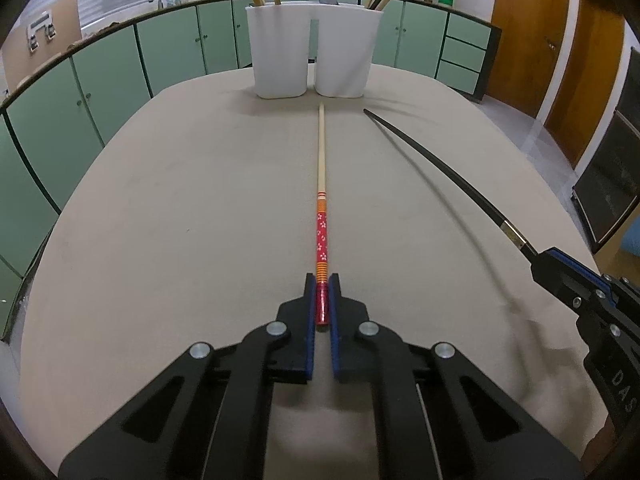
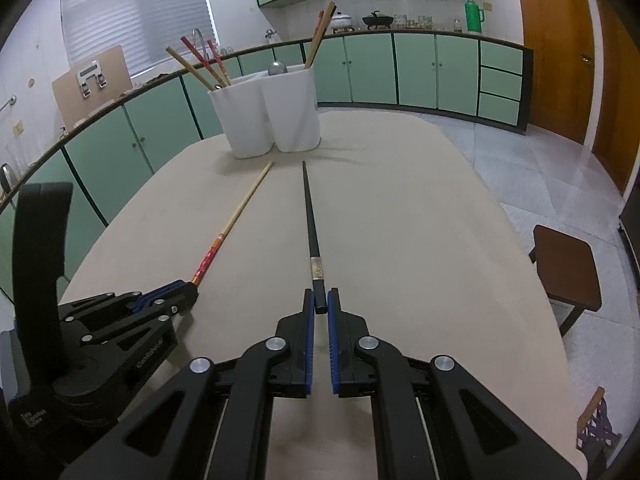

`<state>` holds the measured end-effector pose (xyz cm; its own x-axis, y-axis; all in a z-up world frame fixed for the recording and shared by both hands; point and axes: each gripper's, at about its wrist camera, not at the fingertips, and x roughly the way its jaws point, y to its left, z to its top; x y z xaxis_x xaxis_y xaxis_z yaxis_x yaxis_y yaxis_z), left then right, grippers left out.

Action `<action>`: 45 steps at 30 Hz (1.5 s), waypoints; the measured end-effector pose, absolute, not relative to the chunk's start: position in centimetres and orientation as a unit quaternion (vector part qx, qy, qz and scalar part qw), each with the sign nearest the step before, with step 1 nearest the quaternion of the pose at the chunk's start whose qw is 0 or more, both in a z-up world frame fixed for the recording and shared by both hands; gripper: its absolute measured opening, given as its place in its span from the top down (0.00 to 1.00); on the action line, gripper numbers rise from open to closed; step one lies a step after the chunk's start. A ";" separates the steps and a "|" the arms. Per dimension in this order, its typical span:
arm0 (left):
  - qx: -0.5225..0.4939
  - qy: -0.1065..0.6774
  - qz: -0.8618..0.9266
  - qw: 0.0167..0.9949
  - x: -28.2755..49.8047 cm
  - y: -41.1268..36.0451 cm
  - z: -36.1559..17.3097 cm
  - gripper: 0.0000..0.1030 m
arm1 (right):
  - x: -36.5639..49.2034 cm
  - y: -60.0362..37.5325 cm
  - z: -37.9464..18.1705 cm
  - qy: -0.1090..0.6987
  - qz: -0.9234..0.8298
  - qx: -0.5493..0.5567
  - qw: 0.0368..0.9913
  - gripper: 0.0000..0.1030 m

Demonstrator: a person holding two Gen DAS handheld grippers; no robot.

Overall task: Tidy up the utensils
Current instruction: 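Grasp the black chopstick with the right tool while the left tool grasps the red-patterned one, then lift both chopsticks over the white holder and open both tools to drop them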

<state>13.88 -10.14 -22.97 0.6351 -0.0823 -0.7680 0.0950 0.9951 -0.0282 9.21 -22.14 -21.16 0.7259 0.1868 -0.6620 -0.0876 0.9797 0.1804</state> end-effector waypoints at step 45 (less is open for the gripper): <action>0.017 0.224 -0.125 0.966 13.8 -8.1 -3.2 0.95 | 15.2 -21.5 -2.5 0.262 0.153 0.039 0.952 0.94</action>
<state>13.80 -8.06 -3.17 0.8681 -0.2347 -0.4375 0.2503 0.9679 -0.0226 15.18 -21.51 -2.47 0.8153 0.3124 -0.4876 -0.2711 0.9499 0.1553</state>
